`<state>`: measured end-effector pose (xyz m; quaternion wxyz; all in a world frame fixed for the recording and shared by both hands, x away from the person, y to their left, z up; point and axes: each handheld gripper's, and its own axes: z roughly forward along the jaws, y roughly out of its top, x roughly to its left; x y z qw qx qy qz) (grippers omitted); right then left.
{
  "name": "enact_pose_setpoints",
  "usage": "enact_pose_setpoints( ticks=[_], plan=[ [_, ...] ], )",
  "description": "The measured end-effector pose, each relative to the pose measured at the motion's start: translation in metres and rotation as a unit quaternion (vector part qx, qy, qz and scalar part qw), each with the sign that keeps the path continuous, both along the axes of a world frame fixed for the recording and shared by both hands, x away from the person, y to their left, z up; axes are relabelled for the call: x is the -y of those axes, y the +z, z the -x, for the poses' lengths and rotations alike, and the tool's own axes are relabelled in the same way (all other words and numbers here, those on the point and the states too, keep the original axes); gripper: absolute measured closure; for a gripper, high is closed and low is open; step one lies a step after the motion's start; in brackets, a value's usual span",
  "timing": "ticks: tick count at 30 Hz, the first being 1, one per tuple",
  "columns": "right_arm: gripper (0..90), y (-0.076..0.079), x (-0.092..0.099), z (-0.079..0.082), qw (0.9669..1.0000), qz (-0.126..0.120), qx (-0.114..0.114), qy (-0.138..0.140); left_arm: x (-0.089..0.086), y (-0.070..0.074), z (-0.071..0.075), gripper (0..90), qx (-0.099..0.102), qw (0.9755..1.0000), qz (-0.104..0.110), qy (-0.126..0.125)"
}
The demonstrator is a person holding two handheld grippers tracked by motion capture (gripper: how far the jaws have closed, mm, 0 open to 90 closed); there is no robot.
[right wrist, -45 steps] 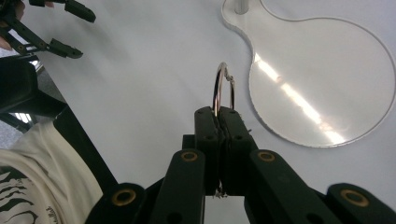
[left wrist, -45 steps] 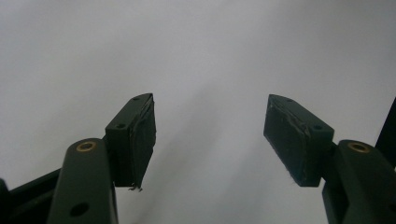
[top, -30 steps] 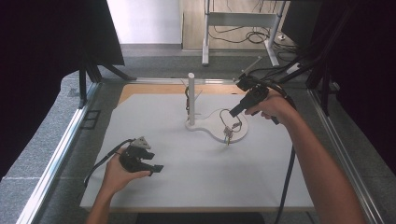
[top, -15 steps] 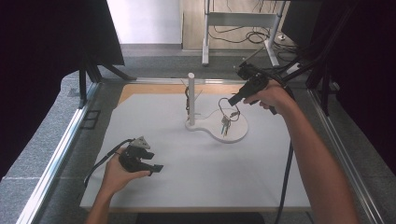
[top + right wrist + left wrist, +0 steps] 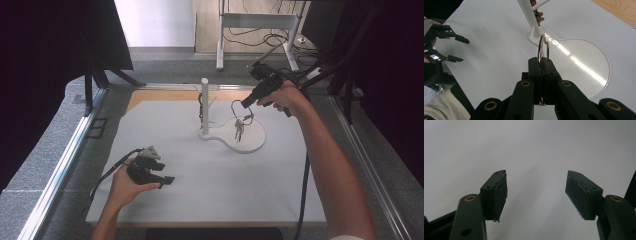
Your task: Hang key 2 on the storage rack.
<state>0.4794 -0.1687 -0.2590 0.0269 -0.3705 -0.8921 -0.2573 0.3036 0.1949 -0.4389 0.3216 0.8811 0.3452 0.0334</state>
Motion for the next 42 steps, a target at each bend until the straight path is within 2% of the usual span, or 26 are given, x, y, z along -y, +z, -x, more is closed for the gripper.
enact_pose_setpoints(
  ticks=[27, 42],
  plan=[
    [87.9, -0.004, -0.017, -0.034, 0.9999, 0.003, -0.006, -0.014, -0.003, 0.002, 0.001, 34.5, 0.003, 1.0, 0.007, 0.004],
    [88.0, -0.007, -0.021, -0.044, 0.9998, 0.001, -0.003, -0.019, -0.005, 0.004, -0.001, 34.5, 0.004, 0.9999, 0.01, 0.005]
  ],
)
